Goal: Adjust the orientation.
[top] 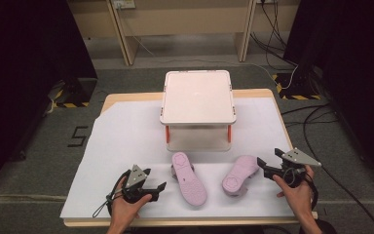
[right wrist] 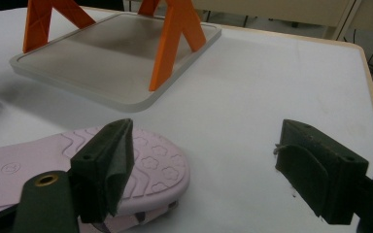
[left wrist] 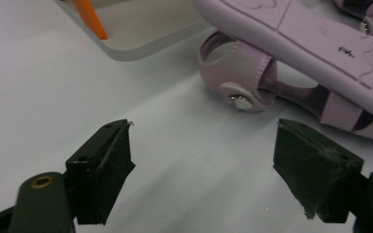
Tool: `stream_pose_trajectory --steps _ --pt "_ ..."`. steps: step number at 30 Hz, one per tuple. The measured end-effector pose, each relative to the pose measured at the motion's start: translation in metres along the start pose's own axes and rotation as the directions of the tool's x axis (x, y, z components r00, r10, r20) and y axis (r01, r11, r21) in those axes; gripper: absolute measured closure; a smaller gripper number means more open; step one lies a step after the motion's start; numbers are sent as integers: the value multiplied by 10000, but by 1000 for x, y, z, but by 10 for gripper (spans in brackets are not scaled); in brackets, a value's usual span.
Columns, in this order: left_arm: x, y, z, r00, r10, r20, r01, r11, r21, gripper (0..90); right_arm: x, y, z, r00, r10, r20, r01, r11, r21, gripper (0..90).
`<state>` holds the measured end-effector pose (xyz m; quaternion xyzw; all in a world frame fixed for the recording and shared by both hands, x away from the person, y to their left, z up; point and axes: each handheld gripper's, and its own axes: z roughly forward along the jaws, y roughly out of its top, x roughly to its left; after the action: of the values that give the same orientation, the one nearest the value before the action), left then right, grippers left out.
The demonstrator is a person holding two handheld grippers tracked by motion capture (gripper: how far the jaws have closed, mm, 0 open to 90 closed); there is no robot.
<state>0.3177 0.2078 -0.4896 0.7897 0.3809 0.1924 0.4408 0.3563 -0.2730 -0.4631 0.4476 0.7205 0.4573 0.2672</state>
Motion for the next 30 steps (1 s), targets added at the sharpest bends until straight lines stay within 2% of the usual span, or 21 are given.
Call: stream_pose_trajectory --steps 3,7,12,14,15,16,19,22,25,29,30 --pt "-4 5 7 9987 227 451 -225 9997 -49 260 0 0 0 10000 -13 23 13 10000 -4 222" --pt "-7 10 15 9974 274 673 -271 9996 -46 291 0 0 1 10000 -20 -6 20 10000 -7 223" --pt "-12 17 27 9954 700 657 -705 9975 46 317 0 0 1 10000 -84 -34 84 10000 31 226" --pt "-14 22 33 9930 1016 602 -1021 9948 45 337 0 0 1 9999 -64 -87 64 10000 19 229" --pt "-14 22 33 9930 1016 602 -1021 9948 45 347 0 0 1 9999 -64 -87 64 10000 19 229" --pt "-14 25 38 9901 1299 539 -1308 9913 127 354 1 0 1 9999 -62 -90 62 10000 29 230" --pt "-15 29 46 9874 1467 599 -1485 9885 281 374 1 0 1 9999 -103 -123 104 9999 32 234" --pt "-17 34 52 9867 1443 754 -1463 9890 207 399 1 0 1 9998 -111 -144 112 9999 31 235" --pt "-19 38 55 9850 1568 726 -1587 9871 213 419 1 0 1 9998 -109 -151 110 9999 47 235" --pt "-20 44 60 9849 1619 617 -1620 9868 -34 490 1 0 1 9998 -114 -175 114 9999 24 235" --pt "-19 47 62 9862 1527 638 -1520 9883 -155 510 1 0 1 9997 -134 -182 135 9999 23 236"
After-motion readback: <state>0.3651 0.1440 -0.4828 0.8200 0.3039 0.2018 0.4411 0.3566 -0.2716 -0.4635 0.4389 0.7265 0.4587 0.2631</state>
